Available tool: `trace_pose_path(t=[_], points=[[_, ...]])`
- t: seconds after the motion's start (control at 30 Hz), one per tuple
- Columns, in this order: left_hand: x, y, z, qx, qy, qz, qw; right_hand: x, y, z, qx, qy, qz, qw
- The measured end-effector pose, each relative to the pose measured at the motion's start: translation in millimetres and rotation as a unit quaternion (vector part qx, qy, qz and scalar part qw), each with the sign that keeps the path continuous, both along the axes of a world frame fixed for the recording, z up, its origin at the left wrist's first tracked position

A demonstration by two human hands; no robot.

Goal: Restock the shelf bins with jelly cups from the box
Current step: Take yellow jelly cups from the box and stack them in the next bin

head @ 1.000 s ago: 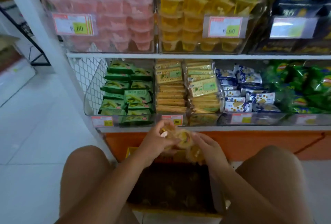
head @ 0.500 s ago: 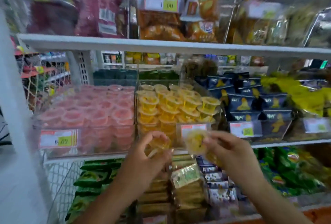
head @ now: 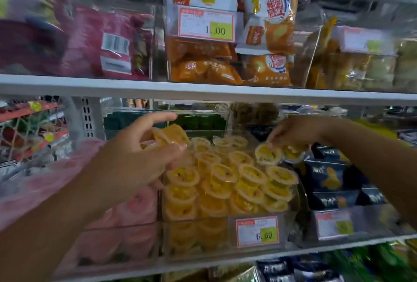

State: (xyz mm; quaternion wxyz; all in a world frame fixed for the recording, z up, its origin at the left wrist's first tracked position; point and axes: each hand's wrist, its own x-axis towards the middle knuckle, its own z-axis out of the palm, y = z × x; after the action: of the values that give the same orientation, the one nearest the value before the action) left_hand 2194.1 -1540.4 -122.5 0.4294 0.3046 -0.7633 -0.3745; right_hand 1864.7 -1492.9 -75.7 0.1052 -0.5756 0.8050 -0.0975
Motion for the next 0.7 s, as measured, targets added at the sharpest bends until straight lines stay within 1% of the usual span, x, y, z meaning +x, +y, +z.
trace_pose_path(t=[0.1, 0.2, 0.23, 0.3, 0.33, 0.4, 0.57, 0.63, 0.7], points=[[2.7, -10.6, -4.4, 0.004, -0.02, -0.004, 1.0, -1.0, -14.8, 3.3, 0.091, 0.0, -0.002, 0.996], [6.8, -11.3, -7.4, 0.0, -0.034, -0.006, 0.999, 3.7, -24.0, 3.8, 0.133, 0.073, 0.023, 0.988], [7.7, -10.7, -8.3, -0.002, -0.036, -0.007, 0.999, 4.0, -25.2, 4.6, 0.127, 0.094, 0.028, 0.987], [10.0, -9.8, -9.2, 0.0, -0.041, -0.003, 0.999, 5.3, -23.1, 8.1, 0.086, 0.113, 0.024, 0.99], [11.2, -10.2, -9.4, -0.001, -0.042, 0.002, 0.999, 5.7, -20.6, 10.2, 0.051, 0.102, 0.022, 0.993], [13.7, -11.7, -10.0, 0.011, -0.031, 0.008, 0.999, 9.0, -15.4, 13.8, -0.015, 0.031, 0.029, 0.999], [20.4, -15.7, -13.4, 0.052, 0.011, 0.0, 0.999, 44.4, -27.0, 8.8, -0.101, -0.088, 0.075, 0.988], [25.1, -18.1, -15.6, 0.056, 0.013, 0.003, 0.998, 59.3, -41.3, 6.8, -0.122, -0.095, 0.105, 0.982], [30.8, -21.2, -17.4, 0.049, 0.009, 0.015, 0.999, 74.7, -56.3, 5.5, -0.108, -0.061, 0.13, 0.984]])
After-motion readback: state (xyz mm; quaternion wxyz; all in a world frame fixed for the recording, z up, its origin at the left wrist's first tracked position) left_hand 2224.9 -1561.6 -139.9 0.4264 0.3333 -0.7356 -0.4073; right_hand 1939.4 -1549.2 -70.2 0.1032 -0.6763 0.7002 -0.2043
